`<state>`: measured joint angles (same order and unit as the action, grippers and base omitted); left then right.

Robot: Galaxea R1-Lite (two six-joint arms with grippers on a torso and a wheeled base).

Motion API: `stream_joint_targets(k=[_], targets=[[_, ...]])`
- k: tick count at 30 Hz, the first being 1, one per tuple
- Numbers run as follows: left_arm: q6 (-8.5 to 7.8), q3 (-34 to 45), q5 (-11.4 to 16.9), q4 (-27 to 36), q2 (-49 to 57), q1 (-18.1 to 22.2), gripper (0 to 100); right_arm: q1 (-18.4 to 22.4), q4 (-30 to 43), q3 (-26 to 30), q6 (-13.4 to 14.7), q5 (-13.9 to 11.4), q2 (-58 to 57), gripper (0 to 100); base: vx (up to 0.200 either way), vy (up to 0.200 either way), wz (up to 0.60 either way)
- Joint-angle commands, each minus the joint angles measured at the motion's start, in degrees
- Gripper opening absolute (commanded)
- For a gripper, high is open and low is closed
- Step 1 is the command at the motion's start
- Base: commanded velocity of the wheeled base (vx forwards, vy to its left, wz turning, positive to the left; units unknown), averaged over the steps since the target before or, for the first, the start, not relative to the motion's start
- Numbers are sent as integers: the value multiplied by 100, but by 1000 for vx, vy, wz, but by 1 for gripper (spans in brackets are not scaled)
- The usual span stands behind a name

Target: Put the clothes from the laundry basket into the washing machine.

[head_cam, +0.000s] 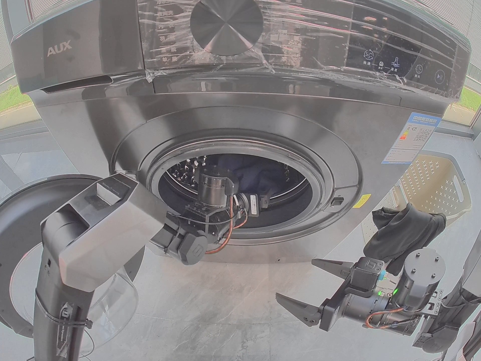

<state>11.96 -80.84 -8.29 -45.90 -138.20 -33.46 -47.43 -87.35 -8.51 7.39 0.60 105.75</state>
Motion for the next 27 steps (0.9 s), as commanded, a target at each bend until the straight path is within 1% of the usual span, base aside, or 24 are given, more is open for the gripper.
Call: stream_joint_targets(k=[1,3,4,5,7,9,10,13,15,16,17,18,19,20,23,27], targets=[[-379,1325,56,-640,971,-538,100,50,7,104,0,2,-116,100,0,0,0],[-387,1817,91,-816,1217,-723,100,41,-2,174,0,2,-160,100,0,0,0],[-387,1817,91,-816,1217,-723,100,41,7,183,0,2,-160,100,0,0,0],[-387,2318,214,-939,1472,-952,100,32,-2,244,8,2,-213,100,0,0,0],[-387,2749,372,-1097,1762,-1171,100,32,-2,306,8,11,-283,100,0,0,0],[-379,2995,477,-1141,1982,-1277,100,41,-2,368,8,11,-345,100,0,0,0],[-370,3285,530,-1132,2228,-1338,100,50,-2,447,8,11,-406,100,0,0,0],[-396,3935,513,-1176,2720,-1400,100,41,-2,614,17,19,-529,100,0,0,0],[-589,4295,513,-1220,3045,-1391,100,41,-2,737,17,55,-626,100,0,0,0],[-660,4506,539,-1255,3309,-1400,100,24,7,789,17,142,-688,100,0,0,0],[-695,4770,574,-1273,3625,-1400,100,15,7,833,17,274,-784,100,0,0,0],[-695,4770,574,-1273,3625,-1400,100,15,7,833,17,274,-784,100,0,0,0],[-739,5130,583,-1299,3959,-1400,100,15,69,851,35,415,-934,100,0,0,0],[-739,5280,574,-1299,4082,-1400,100,15,95,851,43,450,-1013,100,0,0,0],[-800,5711,530,-1387,4346,-1400,100,59,130,851,70,476,-1303,100,0,0,0],[-774,6132,495,-1703,4645,-1382,100,208,227,851,96,485,-1531,100,0,0,0]])
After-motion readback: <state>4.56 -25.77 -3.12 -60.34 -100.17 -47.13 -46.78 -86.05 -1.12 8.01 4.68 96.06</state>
